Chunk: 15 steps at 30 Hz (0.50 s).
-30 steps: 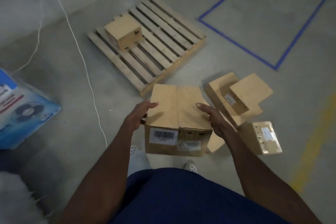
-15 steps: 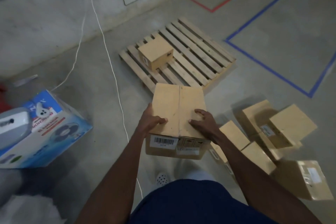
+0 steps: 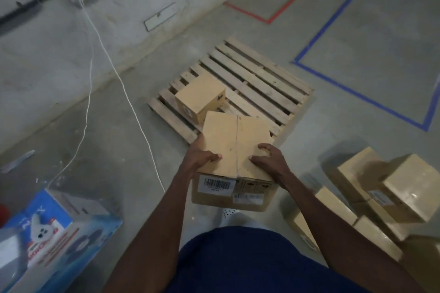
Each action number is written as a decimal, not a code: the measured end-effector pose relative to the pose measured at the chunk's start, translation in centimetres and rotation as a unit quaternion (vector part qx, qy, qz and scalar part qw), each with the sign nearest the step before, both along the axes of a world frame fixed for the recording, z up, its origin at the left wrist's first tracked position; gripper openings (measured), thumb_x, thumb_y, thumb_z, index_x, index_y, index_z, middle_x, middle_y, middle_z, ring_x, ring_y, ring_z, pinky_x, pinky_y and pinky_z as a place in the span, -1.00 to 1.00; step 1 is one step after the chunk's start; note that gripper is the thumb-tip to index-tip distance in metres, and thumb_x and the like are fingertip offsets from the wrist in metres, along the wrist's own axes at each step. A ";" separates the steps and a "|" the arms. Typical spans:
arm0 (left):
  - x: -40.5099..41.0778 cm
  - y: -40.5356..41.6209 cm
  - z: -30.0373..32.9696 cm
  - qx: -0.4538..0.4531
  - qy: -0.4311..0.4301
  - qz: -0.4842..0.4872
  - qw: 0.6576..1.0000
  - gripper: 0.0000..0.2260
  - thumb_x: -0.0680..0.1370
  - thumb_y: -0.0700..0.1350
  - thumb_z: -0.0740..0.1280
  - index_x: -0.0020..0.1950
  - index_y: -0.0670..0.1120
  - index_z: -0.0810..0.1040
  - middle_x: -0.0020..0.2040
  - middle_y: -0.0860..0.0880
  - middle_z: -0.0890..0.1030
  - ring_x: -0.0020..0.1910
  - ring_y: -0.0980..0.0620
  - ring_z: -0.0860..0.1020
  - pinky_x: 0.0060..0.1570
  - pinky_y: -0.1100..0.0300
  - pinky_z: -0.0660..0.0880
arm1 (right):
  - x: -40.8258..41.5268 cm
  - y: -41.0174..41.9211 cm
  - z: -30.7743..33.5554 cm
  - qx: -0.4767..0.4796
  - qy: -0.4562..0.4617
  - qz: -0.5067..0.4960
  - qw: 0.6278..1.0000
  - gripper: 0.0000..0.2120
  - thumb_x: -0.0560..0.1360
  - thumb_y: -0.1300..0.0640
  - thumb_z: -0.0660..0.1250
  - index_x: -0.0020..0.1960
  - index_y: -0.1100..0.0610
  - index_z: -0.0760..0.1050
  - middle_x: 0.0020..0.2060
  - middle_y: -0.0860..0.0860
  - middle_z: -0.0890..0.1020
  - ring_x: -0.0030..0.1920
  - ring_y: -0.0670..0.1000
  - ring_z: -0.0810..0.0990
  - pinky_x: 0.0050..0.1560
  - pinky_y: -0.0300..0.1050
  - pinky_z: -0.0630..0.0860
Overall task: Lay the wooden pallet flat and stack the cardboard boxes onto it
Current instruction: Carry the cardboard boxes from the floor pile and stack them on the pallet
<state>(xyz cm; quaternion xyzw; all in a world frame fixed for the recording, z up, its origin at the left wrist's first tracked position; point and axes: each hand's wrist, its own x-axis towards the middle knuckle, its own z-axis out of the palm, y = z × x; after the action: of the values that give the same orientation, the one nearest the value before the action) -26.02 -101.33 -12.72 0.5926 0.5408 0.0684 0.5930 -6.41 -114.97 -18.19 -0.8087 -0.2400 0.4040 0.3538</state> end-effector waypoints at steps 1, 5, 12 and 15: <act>0.6 2.0 0.0 -0.001 0.008 -0.010 1.000 -0.28 0.41 -0.26 0.51 0.50 -0.16 0.26 0.34 -0.05 0.38 0.20 0.01 0.34 0.08 0.19 0.35 | 0.5 1.6 0.3 -0.001 0.004 -0.010 1.000 -0.48 0.37 -0.03 0.54 0.29 0.01 0.51 0.36 0.05 0.45 0.29 0.09 0.45 0.18 -0.05 0.45; 3.4 9.2 0.2 -0.015 0.029 -0.034 0.999 -0.15 0.38 -0.21 0.55 0.57 -0.11 0.17 0.49 -0.10 0.29 0.35 -0.04 0.34 0.21 0.15 0.37 | 2.3 7.0 0.6 -0.006 0.013 -0.044 0.999 -0.46 0.33 -0.08 0.55 0.27 -0.04 0.50 0.35 0.04 0.45 0.28 0.07 0.46 0.24 -0.01 0.47; 8.7 22.8 -1.5 -0.031 0.023 -0.115 0.993 -0.12 0.39 -0.20 0.55 0.59 -0.04 0.13 0.55 -0.09 0.21 0.47 -0.10 0.25 0.32 0.12 0.29 | 4.5 17.4 -0.6 -0.029 0.009 -0.125 0.992 -0.38 0.30 -0.09 0.56 0.30 -0.05 0.47 0.37 0.05 0.41 0.32 0.10 0.43 0.29 0.07 0.44; 10.7 28.6 -2.2 -0.035 0.022 -0.164 0.986 -0.12 0.39 -0.20 0.55 0.59 -0.06 0.13 0.55 -0.08 0.22 0.48 -0.09 0.25 0.33 0.15 0.26 | 4.8 21.8 -0.8 -0.041 0.010 -0.173 0.984 -0.35 0.27 -0.11 0.57 0.31 -0.04 0.47 0.36 0.06 0.42 0.30 0.10 0.44 0.28 0.08 0.46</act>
<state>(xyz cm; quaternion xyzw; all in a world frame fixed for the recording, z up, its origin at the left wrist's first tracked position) -15.28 -72.75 -14.94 0.6534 0.4510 -0.0622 0.6048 -1.58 -93.15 -18.97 -0.8479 -0.0755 0.3544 0.3871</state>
